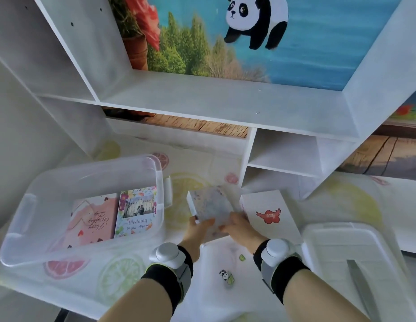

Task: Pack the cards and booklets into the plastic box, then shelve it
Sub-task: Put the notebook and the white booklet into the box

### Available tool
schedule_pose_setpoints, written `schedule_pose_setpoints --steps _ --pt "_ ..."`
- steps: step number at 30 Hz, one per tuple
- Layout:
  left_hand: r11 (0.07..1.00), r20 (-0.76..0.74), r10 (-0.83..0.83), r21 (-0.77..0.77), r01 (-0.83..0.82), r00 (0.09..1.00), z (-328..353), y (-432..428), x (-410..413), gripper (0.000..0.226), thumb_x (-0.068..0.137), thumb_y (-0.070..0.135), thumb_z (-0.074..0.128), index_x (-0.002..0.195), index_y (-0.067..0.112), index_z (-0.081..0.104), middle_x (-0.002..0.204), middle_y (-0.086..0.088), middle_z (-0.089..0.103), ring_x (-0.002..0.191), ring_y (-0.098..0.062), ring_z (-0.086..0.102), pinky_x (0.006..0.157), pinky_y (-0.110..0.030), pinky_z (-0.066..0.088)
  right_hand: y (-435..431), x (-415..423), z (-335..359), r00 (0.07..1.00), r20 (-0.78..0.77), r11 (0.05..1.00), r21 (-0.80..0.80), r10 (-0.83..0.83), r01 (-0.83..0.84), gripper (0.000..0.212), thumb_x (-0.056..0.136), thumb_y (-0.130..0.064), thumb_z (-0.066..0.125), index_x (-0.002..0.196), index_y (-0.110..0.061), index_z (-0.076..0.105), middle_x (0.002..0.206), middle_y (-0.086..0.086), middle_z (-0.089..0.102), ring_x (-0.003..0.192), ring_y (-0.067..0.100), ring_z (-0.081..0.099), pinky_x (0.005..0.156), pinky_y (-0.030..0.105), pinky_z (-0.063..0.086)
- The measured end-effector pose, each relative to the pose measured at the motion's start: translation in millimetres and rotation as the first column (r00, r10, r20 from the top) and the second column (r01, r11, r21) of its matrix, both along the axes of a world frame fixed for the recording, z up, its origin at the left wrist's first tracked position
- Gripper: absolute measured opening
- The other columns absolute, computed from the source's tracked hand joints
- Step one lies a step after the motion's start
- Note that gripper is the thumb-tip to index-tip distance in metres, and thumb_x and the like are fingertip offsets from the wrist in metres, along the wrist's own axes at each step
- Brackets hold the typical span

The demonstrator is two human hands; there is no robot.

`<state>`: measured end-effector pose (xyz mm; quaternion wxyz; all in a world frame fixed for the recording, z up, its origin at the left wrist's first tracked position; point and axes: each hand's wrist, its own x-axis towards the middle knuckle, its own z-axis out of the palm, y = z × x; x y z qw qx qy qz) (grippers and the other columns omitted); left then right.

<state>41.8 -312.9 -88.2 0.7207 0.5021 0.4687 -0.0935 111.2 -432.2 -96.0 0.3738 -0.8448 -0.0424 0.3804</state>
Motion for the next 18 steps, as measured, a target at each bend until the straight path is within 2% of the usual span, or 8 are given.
schedule_pose_setpoints --steps 3,6,8,11,13,15,16,18 --pt "0.998 0.018 0.001 0.068 -0.002 1.000 -1.7 -3.3 0.0 0.064 0.084 0.022 0.070 0.137 0.023 0.034 0.125 -0.010 0.057 0.109 -0.029 0.059 0.083 -0.032 0.046 -5.0 -0.3 3.8 0.988 -0.131 0.987 0.127 -0.080 0.097 0.039 0.078 -0.021 0.066 0.114 -0.007 0.057 0.116 0.008 0.061 0.111 0.025 0.057 0.096 0.037 0.046" --pt "0.960 -0.001 0.008 0.279 -0.007 1.000 2.3 -2.6 0.5 0.059 0.080 0.026 0.073 0.125 0.021 0.036 0.123 -0.011 0.053 0.101 -0.029 0.056 0.077 -0.034 0.043 -7.5 -1.2 -0.1 0.977 -0.190 0.972 0.190 -0.100 0.137 0.051 0.067 -0.030 0.068 0.114 -0.012 0.060 0.118 0.006 0.064 0.111 0.022 0.058 0.102 0.039 0.045" --pt "0.934 -0.001 0.014 0.356 -0.013 1.000 7.2 -0.4 2.8 0.052 0.081 0.023 0.073 0.121 0.012 0.041 0.113 -0.007 0.054 0.095 -0.027 0.055 0.076 -0.033 0.043 -9.1 1.1 -5.8 0.975 -0.207 0.971 0.207 -0.075 0.119 0.059 0.060 -0.036 0.067 0.111 -0.007 0.062 0.111 0.006 0.068 0.103 0.024 0.062 0.098 0.038 0.046" --pt "0.929 0.025 -0.015 0.369 0.005 1.000 15.9 5.6 3.4 0.037 0.079 0.021 0.074 0.107 0.000 0.061 0.092 -0.007 0.067 0.083 -0.028 0.064 0.070 -0.034 0.052 -15.9 5.9 11.8 1.000 -0.021 0.990 0.138 -0.010 0.013 0.040 0.078 -0.028 0.062 0.110 -0.004 0.061 0.104 0.006 0.063 0.099 0.027 0.061 0.084 0.036 0.044" --pt "0.936 0.044 -0.027 0.351 0.010 0.999 18.4 7.3 1.6 0.033 0.078 0.023 0.075 0.103 0.003 0.067 0.089 -0.008 0.071 0.081 -0.028 0.068 0.072 -0.035 0.055 -27.8 17.9 16.6 0.969 0.222 0.994 0.045 -0.105 0.098 0.034 0.086 -0.025 0.058 0.114 -0.007 0.060 0.109 0.007 0.063 0.105 0.029 0.060 0.085 0.034 0.044" --pt "0.943 0.051 -0.044 0.333 0.025 0.998 19.5 6.1 0.0 0.034 0.077 0.025 0.076 0.103 0.005 0.068 0.092 -0.011 0.073 0.081 -0.028 0.069 0.071 -0.034 0.056 -43.1 31.0 17.6 0.851 0.492 0.962 -0.086 -0.184 0.257 0.045 0.080 -0.035 0.060 0.114 -0.006 0.059 0.114 0.015 0.063 0.110 0.036 0.057 0.088 0.037 0.042" --pt "0.947 0.052 -0.050 0.321 0.031 0.997 19.5 4.4 -0.3 0.035 0.076 0.026 0.076 0.104 0.006 0.068 0.094 -0.012 0.074 0.081 -0.028 0.069 0.071 -0.034 0.056 -53.0 36.4 13.3 0.824 0.531 0.930 -0.164 -0.197 0.328 0.057 0.076 -0.041 0.064 0.119 -0.005 0.056 0.122 0.017 0.059 0.115 0.038 0.053 0.093 0.039 0.040" --pt "0.955 0.055 -0.065 0.294 0.046 0.996 20.4 0.7 -2.2 0.037 0.076 0.025 0.077 0.105 0.004 0.066 0.097 -0.014 0.073 0.079 -0.028 0.069 0.070 -0.035 0.057 -73.7 40.2 7.8 0.859 0.415 0.867 -0.257 -0.300 0.427 0.084 0.066 -0.052 0.072 0.129 -0.003 0.046 0.133 0.018 0.051 0.124 0.038 0.045 0.102 0.042 0.037"
